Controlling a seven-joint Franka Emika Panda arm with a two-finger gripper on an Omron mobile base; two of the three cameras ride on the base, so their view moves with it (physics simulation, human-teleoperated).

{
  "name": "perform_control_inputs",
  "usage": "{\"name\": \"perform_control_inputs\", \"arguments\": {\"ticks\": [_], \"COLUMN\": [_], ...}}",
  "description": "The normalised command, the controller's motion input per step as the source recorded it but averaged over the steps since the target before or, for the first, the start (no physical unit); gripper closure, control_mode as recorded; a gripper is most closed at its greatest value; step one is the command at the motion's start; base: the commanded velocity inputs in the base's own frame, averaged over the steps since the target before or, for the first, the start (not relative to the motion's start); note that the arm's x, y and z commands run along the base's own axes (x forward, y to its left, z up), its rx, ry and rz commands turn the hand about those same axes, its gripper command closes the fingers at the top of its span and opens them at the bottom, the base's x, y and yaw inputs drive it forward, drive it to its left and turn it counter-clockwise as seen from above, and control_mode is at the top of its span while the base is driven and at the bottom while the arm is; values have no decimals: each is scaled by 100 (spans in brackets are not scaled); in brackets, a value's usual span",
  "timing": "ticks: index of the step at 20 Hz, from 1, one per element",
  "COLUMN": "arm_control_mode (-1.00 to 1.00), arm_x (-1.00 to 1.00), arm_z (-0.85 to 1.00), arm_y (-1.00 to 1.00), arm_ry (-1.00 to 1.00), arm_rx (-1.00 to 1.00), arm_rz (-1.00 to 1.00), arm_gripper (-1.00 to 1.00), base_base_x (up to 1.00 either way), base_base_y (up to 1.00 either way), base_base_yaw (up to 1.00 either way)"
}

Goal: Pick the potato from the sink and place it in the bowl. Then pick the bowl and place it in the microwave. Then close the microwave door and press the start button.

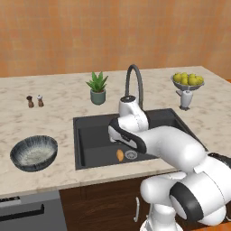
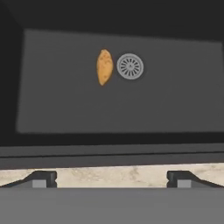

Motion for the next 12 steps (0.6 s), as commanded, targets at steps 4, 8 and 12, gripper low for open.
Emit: {"name": "perform_control_inputs", "arguments": {"ticks": [4,8,12], "arm_control_mode": [-100,-100,-100], "arm_x": [34,40,47], "arm_z": [-60,-61,-35], "arm_y": [9,0,-1], "arm_ry": [3,0,7], "arm_rx": [-17,-8,-1], "arm_rz": [-2,0,0], "arm_gripper": [-100,-100,-100], "base_base_x": [0,0,0], "base_base_y": [0,0,0], "base_base_yaw": [0,0,0]}}
